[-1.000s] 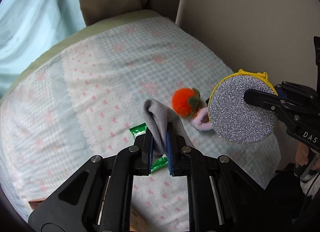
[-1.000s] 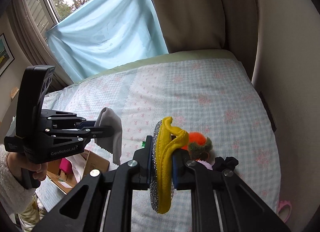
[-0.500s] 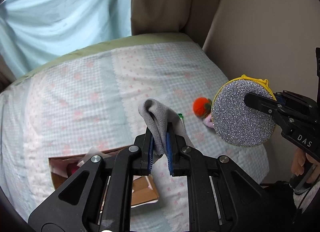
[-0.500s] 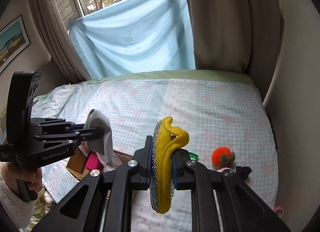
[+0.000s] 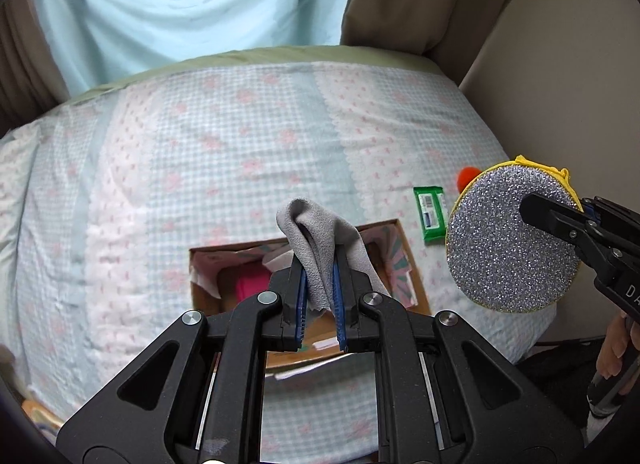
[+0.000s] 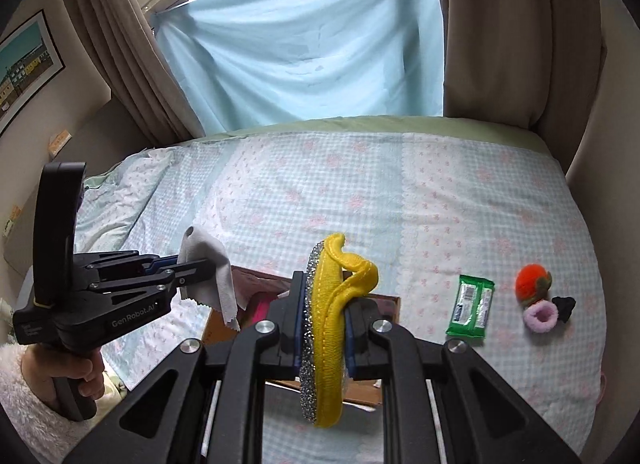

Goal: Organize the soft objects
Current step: 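Carry the grey cloth and glitter sponge over the box and lower them in, then open both tools to drop the cloth and sponge into the box, then move both tools back toward the green wipe pack and pompom, then grasp the green wipe pack with the left tool while the right tool grasps the pink scrunchie, then lift and carry the wipe pack and scrunchie over the cardboard box, then open both tools to drop the wipe pack and scrunchie into the box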

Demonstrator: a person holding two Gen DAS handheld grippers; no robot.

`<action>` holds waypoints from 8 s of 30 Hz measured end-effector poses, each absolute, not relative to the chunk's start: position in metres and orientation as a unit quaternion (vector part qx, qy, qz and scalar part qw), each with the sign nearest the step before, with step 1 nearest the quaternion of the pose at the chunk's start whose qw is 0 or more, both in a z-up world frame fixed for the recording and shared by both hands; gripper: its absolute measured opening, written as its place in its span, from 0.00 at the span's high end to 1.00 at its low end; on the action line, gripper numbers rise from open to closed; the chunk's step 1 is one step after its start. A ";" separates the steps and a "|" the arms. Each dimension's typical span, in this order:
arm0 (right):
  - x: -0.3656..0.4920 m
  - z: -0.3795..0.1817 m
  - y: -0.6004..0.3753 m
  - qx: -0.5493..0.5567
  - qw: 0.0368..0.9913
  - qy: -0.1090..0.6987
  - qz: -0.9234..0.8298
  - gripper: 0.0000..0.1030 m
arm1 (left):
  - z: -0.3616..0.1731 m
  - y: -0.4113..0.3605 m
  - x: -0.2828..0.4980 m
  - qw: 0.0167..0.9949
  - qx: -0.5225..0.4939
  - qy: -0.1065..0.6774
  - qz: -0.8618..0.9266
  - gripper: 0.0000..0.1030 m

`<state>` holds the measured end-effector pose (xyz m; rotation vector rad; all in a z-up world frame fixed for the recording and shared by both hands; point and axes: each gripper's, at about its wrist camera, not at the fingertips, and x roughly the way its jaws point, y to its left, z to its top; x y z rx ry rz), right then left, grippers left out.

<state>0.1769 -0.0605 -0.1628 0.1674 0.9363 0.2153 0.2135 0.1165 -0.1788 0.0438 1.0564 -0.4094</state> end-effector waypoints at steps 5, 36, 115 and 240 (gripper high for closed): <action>0.189 -0.184 -0.022 0.120 0.868 0.473 0.092 0.86 | -0.213 0.158 0.224 0.824 0.029 0.534 -0.187 0.91; 0.247 -0.402 -0.039 0.187 0.733 0.654 0.015 0.00 | -0.414 0.139 0.261 0.717 0.134 0.655 -0.199 0.00; 0.121 -0.231 -0.350 0.165 0.857 0.464 -0.150 0.00 | -0.219 -0.148 0.204 0.837 0.021 0.534 -0.118 0.00; 0.220 -0.351 0.005 0.186 0.762 0.619 -0.041 0.73 | -0.366 0.155 0.241 0.769 0.083 0.607 -0.183 0.65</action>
